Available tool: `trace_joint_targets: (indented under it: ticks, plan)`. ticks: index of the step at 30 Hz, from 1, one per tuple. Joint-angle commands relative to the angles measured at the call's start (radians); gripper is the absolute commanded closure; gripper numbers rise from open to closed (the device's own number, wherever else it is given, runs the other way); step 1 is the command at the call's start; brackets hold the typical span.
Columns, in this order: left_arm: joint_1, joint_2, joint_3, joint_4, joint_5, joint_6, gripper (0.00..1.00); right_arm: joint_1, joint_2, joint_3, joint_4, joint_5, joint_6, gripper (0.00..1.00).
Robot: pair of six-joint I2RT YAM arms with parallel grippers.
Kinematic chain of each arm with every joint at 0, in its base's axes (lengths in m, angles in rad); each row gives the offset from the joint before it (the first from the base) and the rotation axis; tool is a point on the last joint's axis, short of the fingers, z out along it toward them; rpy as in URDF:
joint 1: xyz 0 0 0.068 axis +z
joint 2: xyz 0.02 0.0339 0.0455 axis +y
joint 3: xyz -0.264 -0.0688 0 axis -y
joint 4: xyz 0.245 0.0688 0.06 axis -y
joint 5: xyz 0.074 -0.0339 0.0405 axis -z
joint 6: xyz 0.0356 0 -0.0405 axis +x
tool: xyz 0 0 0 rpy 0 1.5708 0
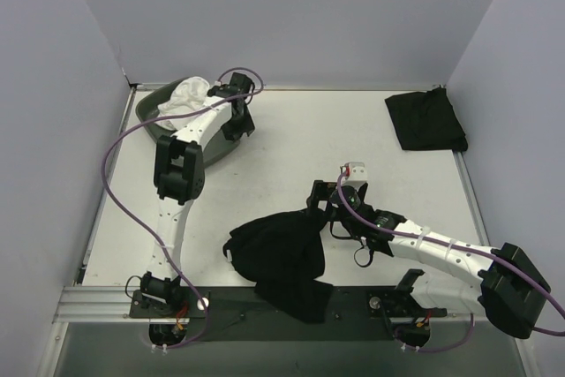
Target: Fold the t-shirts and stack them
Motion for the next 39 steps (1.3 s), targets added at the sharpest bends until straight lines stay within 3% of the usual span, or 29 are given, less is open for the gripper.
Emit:
trace_joint_targets:
  ticks: [1, 3, 5, 11, 16, 23, 32, 39]
  plan:
    - [0.006, 0.003, -0.056, 0.025, -0.025, 0.009, 0.54, 0.008, 0.001, -0.007, 0.031, 0.024, 0.016, 0.00]
    - [0.013, -0.011, -0.078, 0.035, -0.023, 0.018, 0.66, 0.007, 0.004, -0.010, 0.034, 0.021, 0.020, 0.00]
    - [0.014, -0.020, -0.101, 0.037, -0.026, 0.027, 1.00, 0.007, 0.006, -0.010, 0.042, 0.018, 0.024, 0.00]
    - [0.029, -0.046, -0.147, 0.032, -0.020, 0.102, 1.00, 0.008, 0.004, -0.010, 0.051, 0.009, 0.027, 0.00]
    - [0.039, -0.080, -0.227, 0.103, 0.089, 0.246, 1.00, 0.008, 0.004, -0.007, 0.060, 0.000, 0.028, 0.00]
    - [0.010, -0.152, -0.334, 0.147, 0.058, 0.488, 1.00, 0.010, -0.007, -0.004, 0.071, -0.016, 0.024, 0.00]
    - [-0.058, -0.290, -0.598, 0.427, 0.107, 0.873, 1.00, 0.023, -0.014, -0.022, 0.077, -0.028, 0.042, 0.00]
    - [-0.060, -0.324, -0.623, 0.421, 0.195, 1.018, 1.00, 0.028, -0.030, -0.042, 0.065, -0.026, 0.045, 0.00]
